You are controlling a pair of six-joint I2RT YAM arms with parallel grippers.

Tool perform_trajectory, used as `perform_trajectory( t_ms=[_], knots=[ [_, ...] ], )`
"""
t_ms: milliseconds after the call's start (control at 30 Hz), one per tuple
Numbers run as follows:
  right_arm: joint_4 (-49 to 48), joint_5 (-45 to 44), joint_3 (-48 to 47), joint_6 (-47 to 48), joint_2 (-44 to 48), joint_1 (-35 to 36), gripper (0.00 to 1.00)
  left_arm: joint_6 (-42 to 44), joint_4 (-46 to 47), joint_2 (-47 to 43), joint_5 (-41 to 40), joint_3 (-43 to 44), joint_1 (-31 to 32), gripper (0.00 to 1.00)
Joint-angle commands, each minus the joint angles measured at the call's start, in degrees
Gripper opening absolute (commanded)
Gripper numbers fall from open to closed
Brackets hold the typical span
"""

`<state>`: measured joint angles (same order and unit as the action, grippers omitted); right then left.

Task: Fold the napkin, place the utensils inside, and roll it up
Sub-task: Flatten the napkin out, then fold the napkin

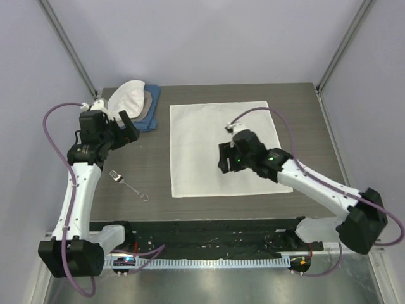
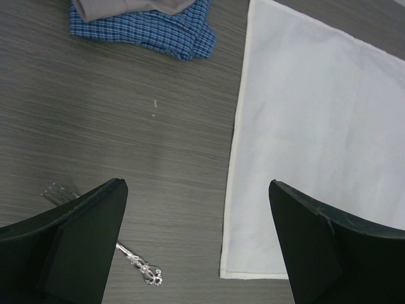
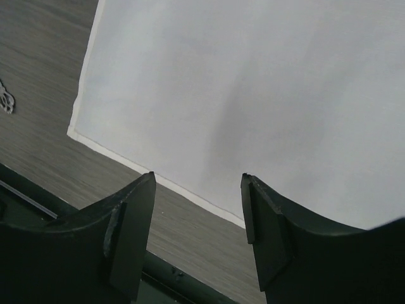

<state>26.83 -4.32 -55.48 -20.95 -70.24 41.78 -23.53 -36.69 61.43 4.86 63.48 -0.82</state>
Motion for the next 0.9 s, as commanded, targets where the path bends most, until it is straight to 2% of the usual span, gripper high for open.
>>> perform_trajectory(
  t_ms=[0, 167, 333, 500, 867],
  knots=[
    [-5.64, -9.12, -7.86, 0.56, -9.89, 9.53, 0.63, 0.41, 4.69, 0.62, 5.51, -1.25, -5.76, 1.0],
    [-8.28, -7.73, -13.76, 3.28, -23.33, 16.47, 0.62, 1.73, 3.03, 0.27, 2.8, -2.58, -7.79, 1.0],
    [-8.37, -6.32, -20.88, 3.99, -31.79, 21.93, 0.6, 2.61, 1.97, -0.78, -1.52, -2.49, -7.79, 1.0],
    [-8.46, -6.32, -26.34, 4.51, -40.05, 26.15, 0.58, 2.7, 1.35, -0.26, -1.17, -3.1, -7.79, 1.0],
    [-5.56, -8.51, -31.97, 5.39, -47.45, 29.32, 0.54, 2.52, 1.36, 0.09, 0.14, -3.02, -7.79, 1.0]
  ],
)
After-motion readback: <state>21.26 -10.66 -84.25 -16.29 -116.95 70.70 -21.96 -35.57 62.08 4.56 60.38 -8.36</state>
